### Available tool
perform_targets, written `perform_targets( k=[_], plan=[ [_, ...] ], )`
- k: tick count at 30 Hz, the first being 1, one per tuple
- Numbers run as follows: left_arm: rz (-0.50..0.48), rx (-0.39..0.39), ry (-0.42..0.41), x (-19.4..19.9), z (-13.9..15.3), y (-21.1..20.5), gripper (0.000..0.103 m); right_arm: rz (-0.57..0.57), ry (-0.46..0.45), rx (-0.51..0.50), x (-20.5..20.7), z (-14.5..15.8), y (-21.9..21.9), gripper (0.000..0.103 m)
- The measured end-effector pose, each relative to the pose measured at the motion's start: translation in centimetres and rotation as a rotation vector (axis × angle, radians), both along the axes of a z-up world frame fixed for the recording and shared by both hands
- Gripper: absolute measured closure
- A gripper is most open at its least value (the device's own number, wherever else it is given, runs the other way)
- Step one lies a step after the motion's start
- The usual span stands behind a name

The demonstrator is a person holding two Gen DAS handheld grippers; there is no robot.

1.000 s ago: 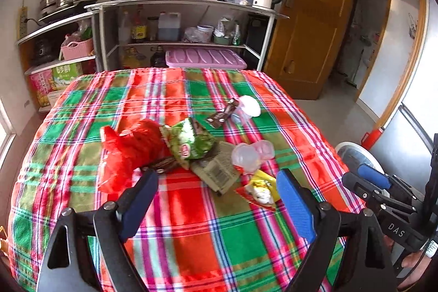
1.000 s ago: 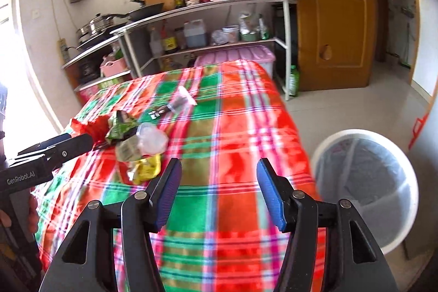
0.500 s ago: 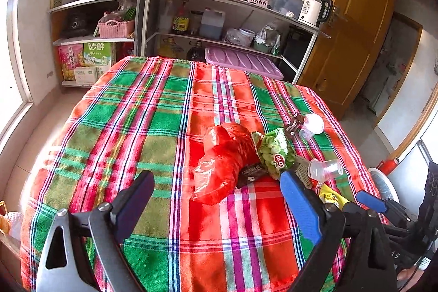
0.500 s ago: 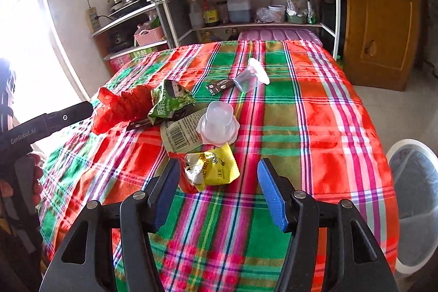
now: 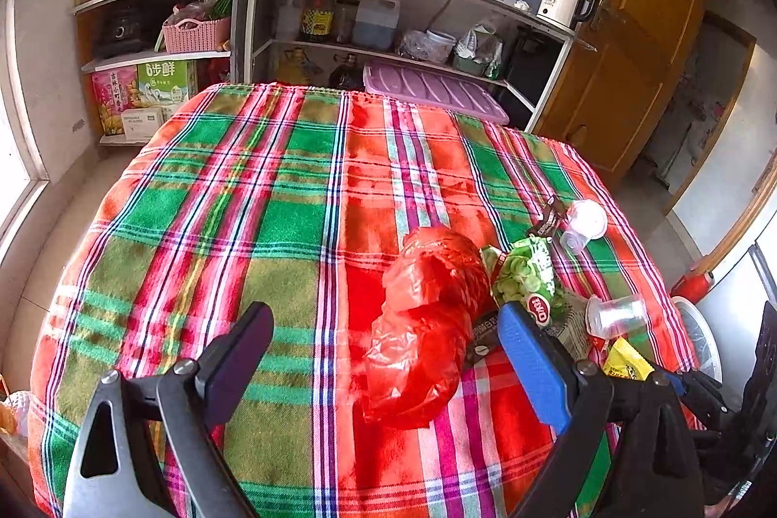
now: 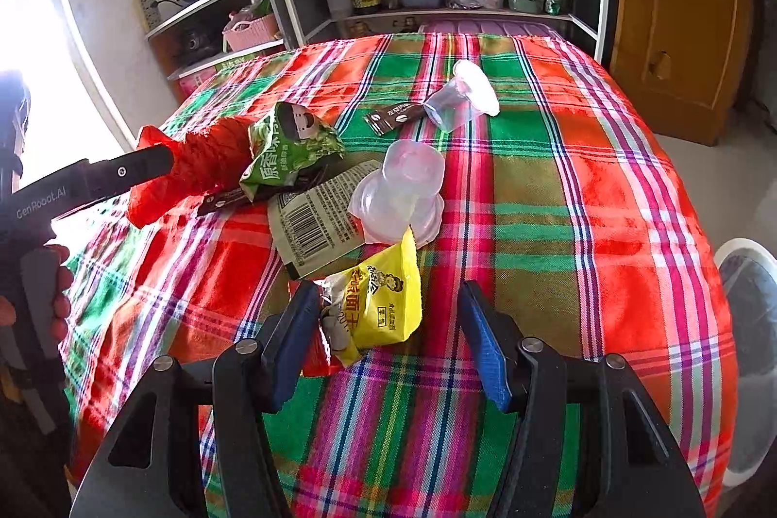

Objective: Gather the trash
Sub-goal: 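Return both tools to the table toward the yellow snack packet and red bag, then grasp the yellow snack packet with the right gripper while the left grasps the red plastic bag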

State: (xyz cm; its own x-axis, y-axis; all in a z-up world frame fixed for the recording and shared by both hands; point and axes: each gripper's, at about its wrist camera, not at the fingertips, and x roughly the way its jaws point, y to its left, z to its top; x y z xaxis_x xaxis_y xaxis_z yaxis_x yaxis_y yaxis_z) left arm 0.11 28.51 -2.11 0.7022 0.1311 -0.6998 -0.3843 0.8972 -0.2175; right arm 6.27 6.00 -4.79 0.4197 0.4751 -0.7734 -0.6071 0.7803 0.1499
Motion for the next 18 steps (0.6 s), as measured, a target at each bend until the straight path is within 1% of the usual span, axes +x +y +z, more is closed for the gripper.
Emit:
perform_targets(
  k=[8, 13, 15, 16, 17, 18],
  plan=[
    [-0.032, 0.018, 0.037, 2.1, -0.8, -0.3, 0.008, -0.007, 0.008, -0.005, 0.4, -0.2, 0.0, 0.043],
    [-0.035, 0.02, 0.039, 2.6, -1.1, -0.4, 0.009, -0.011, -0.001, -0.017, 0.3, -0.2, 0.2, 0.043],
    [-0.041, 0.018, 0.028, 2.5, -1.0, -0.5, 0.014, -0.013, -0.001, -0.016, 0.2, -0.2, 0.2, 0.044],
    [-0.047, 0.021, 0.027, 2.6, -1.0, -0.5, 0.023, -0.015, -0.002, -0.016, 0.2, -0.2, 0.1, 0.046],
    [-0.055, 0.021, 0.026, 2.6, -0.9, -0.6, 0.03, -0.019, -0.004, -0.018, 0.2, -0.2, 0.1, 0.051],
    [-0.06, 0.016, 0.027, 2.7, -0.9, -0.6, 0.032, -0.022, -0.004, -0.018, 0.2, -0.2, 0.0, 0.057]
  ],
)
